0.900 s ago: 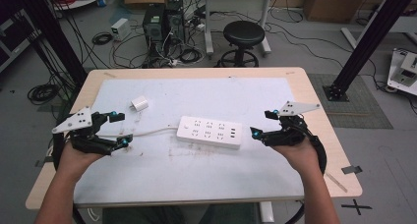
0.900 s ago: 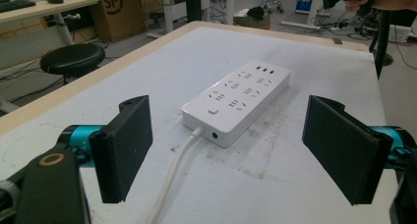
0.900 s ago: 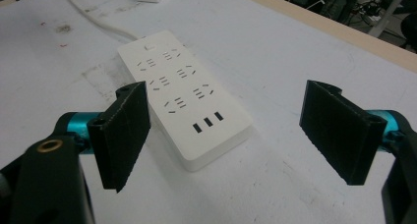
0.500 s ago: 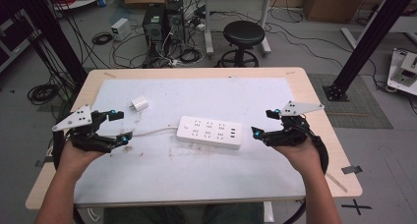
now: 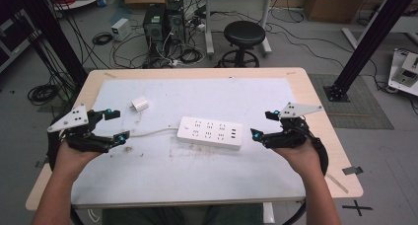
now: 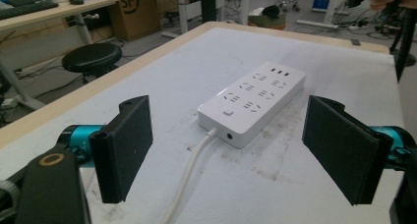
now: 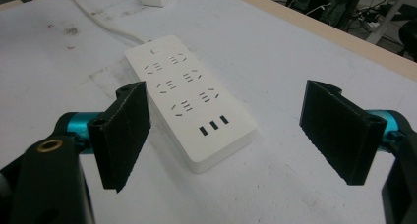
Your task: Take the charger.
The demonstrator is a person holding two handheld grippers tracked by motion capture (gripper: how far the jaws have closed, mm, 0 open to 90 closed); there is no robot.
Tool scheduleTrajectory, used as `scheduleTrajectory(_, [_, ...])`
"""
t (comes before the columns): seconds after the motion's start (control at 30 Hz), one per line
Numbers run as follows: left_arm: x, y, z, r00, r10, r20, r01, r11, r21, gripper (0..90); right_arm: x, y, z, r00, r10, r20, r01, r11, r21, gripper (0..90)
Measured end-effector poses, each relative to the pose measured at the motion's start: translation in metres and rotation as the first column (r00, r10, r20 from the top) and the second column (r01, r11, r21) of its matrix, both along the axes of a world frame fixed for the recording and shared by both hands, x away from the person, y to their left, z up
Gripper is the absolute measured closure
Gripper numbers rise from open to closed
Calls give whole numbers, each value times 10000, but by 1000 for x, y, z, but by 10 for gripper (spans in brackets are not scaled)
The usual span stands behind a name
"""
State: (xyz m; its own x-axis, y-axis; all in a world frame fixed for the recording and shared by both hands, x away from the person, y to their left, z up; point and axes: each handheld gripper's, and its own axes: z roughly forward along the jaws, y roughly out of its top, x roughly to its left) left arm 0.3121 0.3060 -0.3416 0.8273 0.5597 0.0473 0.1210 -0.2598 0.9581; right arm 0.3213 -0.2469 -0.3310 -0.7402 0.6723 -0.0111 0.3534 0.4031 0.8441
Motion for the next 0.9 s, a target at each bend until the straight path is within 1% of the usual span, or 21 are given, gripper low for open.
scheduleTrajectory(0.03, [0,0,0,10000,0,0,0,10000,0,192,0,0,0,10000,18,20,-18,10000,6,199])
scheduleTrajectory(0.07, [2,0,9,9999,88,70,-89,9997,207,193,-1,-1,0,10000,-10,11,10,10000,0,199])
scheduleTrajectory(0.1, [2,0,9,9999,88,70,-89,9997,207,192,-1,-1,0,10000,-10,11,10,10000,0,199])
scheduleTrajectory(0.17, [9,0,18,9998,163,61,-166,9989,433,193,-1,-1,0,10000,-21,59,21,10000,-10,199])
scheduleTrajectory(0.2, [9,0,18,9998,163,61,-166,9989,433,192,-1,-1,0,10000,-21,59,21,10000,-10,199])
scheduleTrajectory(0.23, [14,0,23,9998,220,35,-222,9980,585,192,-2,-1,0,10000,-37,17,37,10000,-6,199])
scheduleTrajectory(0.27, [14,0,23,9998,220,35,-222,9980,585,192,-2,-1,0,10000,-37,17,37,10000,-6,199])
scheduleTrajectory(0.3, [22,-1,27,9996,279,38,-281,9965,782,192,-2,-1,0,10000,3,50,-2,10000,-35,199])
scheduleTrajectory(0.37, [32,-1,30,9996,285,-25,-282,9959,860,193,-2,-1,0,10000,2,24,-2,10000,-29,199])
scheduleTrajectory(0.4, [32,-1,30,9996,285,-25,-282,9959,860,193,-2,-1,0,10000,2,24,-2,10000,-29,199])
scheduleTrajectory(0.43, [41,0,31,9994,356,-37,-350,9947,964,192,-2,-1,0,10000,-40,-17,40,10000,-28,199])
scheduleTrajectory(0.47, [46,0,31,9991,397,-141,-382,9952,903,193,-2,-1,0,10000,-39,-16,39,10000,-39,199])
scheduleTrajectory(0.5, [46,0,31,9991,397,-141,-382,9952,903,192,-2,-1,0,10000,-39,-16,39,10000,-39,199])
scheduleTrajectory(0.53, [54,1,31,9987,481,-195,-457,9929,1100,192,-1,-1,0,10000,-17,16,17,10000,-65,199])
scheduleTrajectory(0.63, [54,1,31,9987,481,-195,-457,9929,1100,193,-1,0,0,10000,17,27,-16,10000,-89,199])
scheduleTrajectory(0.67, [77,5,28,9965,669,-509,-611,9922,1091,193,0,0,0,10000,-39,-64,38,9999,-111,199])
scheduleTrajectory(0.73, [77,5,28,9965,669,-509,-611,9922,1091,193,0,1,0,10000,-39,-86,38,9999,-121,199])
scheduleTrajectory(0.77, [92,5,25,9947,720,-736,-621,9898,1284,192,0,1,0,9999,-45,-125,43,9999,-155,199])
scheduleTrajectory(0.8, [97,5,24,9943,684,-823,-576,9903,1263,192,1,1,0,10000,-31,-93,30,9998,-174,199])
scheduleTrajectory(0.83, [102,4,23,9942,659,-851,-539,9893,1355,192,1,2,0,9999,-48,-133,45,9998,-173,199])
scheduleTrajectory(0.9, [102,4,23,9942,659,-851,-539,9893,1355,192,1,2,1,9999,-44,-122,41,9998,-187,199])
